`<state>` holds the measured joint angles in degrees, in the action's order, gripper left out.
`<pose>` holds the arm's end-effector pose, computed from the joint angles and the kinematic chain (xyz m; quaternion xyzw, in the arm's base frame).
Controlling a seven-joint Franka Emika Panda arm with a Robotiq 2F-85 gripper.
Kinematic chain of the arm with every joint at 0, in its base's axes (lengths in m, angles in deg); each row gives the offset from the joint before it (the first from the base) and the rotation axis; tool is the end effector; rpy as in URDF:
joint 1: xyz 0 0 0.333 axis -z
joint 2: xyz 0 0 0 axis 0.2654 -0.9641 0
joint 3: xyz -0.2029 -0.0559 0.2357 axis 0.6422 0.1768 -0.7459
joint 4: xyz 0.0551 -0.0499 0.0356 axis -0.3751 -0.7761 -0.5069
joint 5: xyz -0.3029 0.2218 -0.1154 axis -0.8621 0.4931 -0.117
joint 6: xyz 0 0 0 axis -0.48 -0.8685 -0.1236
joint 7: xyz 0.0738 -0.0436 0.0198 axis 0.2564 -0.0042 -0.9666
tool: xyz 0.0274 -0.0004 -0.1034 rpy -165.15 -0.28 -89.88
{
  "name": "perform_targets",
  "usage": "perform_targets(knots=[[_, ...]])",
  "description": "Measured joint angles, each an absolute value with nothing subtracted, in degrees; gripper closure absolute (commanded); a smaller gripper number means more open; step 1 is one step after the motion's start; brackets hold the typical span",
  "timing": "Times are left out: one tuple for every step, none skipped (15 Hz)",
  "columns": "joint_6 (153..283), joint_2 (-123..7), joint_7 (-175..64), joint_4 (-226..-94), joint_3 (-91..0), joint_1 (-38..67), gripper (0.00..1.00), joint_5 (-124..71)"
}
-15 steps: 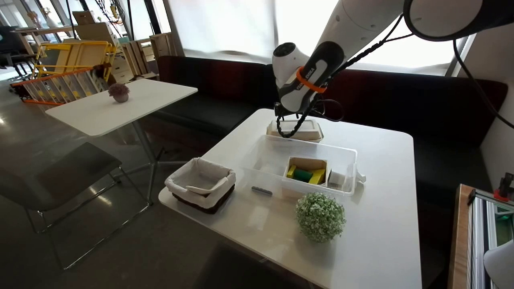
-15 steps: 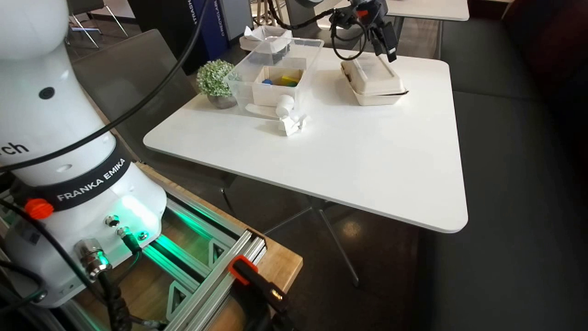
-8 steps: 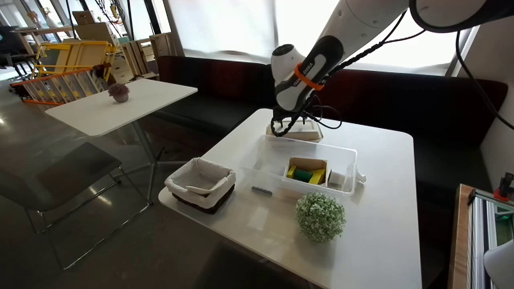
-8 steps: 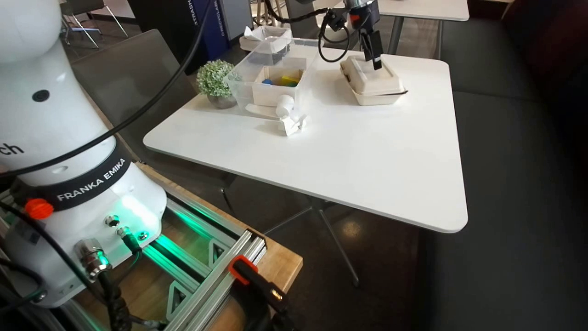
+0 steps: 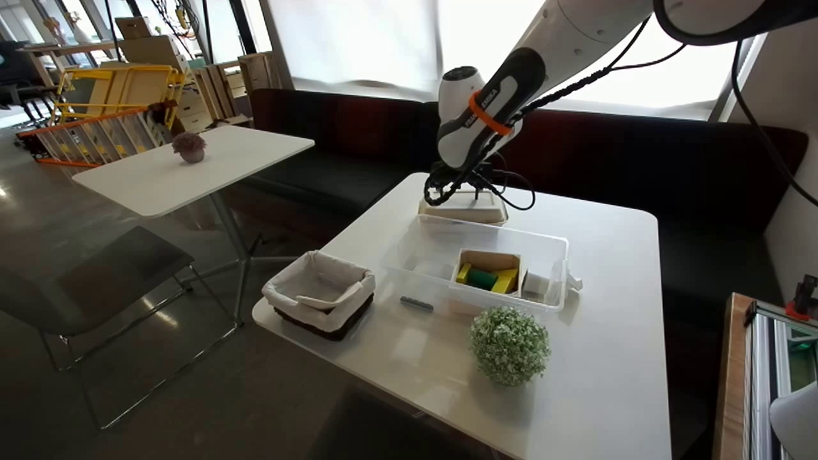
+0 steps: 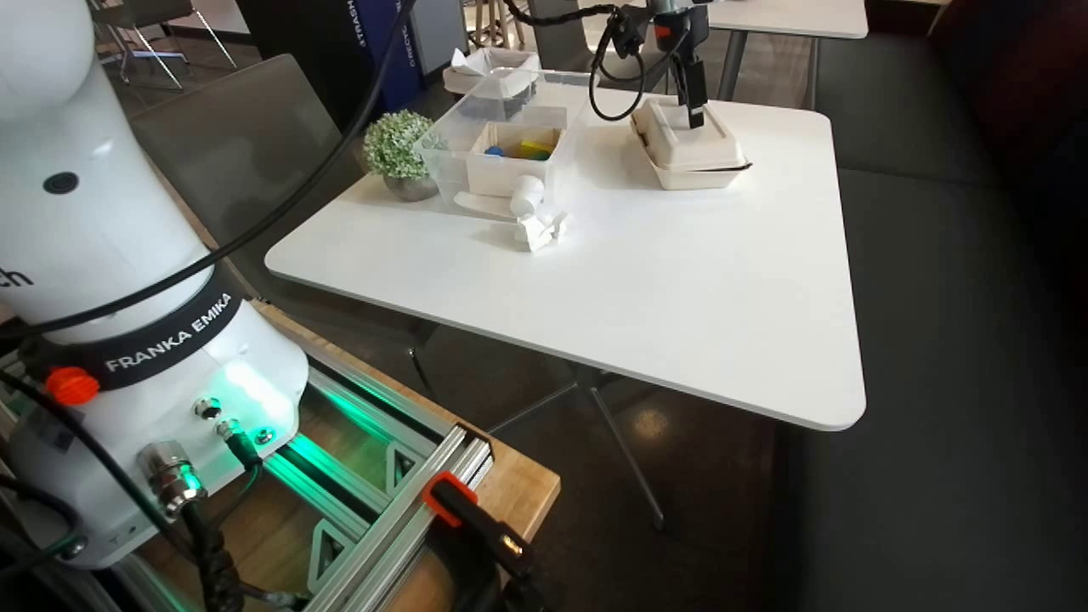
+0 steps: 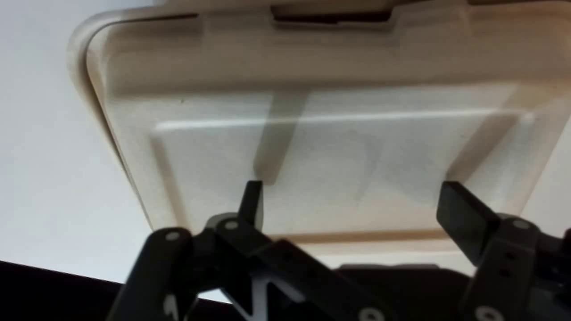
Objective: Move the styrofoam container to the left
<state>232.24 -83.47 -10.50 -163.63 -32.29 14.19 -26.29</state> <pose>0.6815 -0.1663 0.2159 0.8640 -0.4793 0.1352 0.0734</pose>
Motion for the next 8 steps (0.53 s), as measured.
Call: perform_targets(knots=[[232.32,-83.53,-10.53,-163.58,-32.63,14.61,0.0,-26.08],[232.35,-83.61,-10.55,-163.54,-32.86,14.95,0.0,-25.94],[232.37,-83.71,-10.56,-163.5,-32.97,15.21,0.0,-25.92],[232.48,-83.85,-10.61,-163.41,-32.99,15.39,0.0,-25.92],[232.63,-84.02,-10.73,-163.25,-32.99,15.55,0.0,-25.92],[232.82,-84.18,-11.1,-163.06,-32.99,15.68,0.0,-25.92],[232.94,-84.34,-11.84,-162.86,-33.01,15.82,0.0,-25.92],[233.0,-84.47,-13.06,-162.65,-33.13,16.01,0.0,-25.92]])
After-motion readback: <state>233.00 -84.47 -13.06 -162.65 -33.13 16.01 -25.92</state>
